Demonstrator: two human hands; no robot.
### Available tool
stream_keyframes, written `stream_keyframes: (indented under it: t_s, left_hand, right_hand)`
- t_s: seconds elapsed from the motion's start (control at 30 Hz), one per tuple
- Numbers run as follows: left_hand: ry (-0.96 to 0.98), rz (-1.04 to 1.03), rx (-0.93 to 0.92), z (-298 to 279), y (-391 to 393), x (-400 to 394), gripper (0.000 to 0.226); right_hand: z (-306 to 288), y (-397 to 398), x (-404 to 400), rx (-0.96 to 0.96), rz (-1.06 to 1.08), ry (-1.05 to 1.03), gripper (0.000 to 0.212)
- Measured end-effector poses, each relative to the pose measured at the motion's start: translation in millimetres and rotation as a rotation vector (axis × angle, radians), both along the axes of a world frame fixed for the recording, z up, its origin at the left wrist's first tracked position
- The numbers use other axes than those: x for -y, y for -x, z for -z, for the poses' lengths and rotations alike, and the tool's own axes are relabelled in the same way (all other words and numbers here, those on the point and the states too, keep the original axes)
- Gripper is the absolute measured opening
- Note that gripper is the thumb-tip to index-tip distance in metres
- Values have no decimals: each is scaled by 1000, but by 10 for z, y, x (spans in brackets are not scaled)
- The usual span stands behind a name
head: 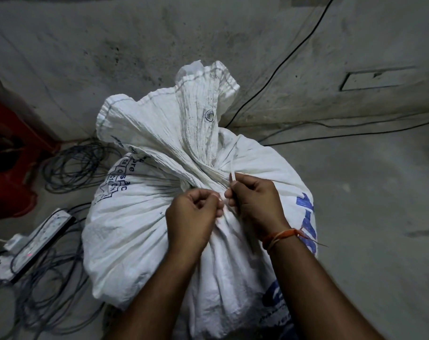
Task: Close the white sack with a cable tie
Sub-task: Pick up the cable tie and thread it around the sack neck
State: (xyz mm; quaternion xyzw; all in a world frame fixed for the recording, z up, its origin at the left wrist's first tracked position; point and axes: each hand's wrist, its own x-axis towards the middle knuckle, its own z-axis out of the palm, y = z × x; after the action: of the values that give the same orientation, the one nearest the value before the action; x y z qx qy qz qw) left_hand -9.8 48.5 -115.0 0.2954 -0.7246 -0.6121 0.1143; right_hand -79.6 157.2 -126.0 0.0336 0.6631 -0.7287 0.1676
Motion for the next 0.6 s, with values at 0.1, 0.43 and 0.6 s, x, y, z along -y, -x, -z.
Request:
stream_keyframes:
  t_s: [0.1, 0.43, 0.6]
  left_hand:
    - [238, -331, 22, -15, 3, 104, 25]
    - [-2, -148, 78, 407, 717, 478, 106]
    - [-198, -49, -83, 420, 701, 589, 59]
  right_hand:
    - [38, 14, 30, 2, 16, 5, 17]
    - [216, 78, 66, -255, -113, -381, 38]
    - [146, 343, 11, -370, -41, -676, 43]
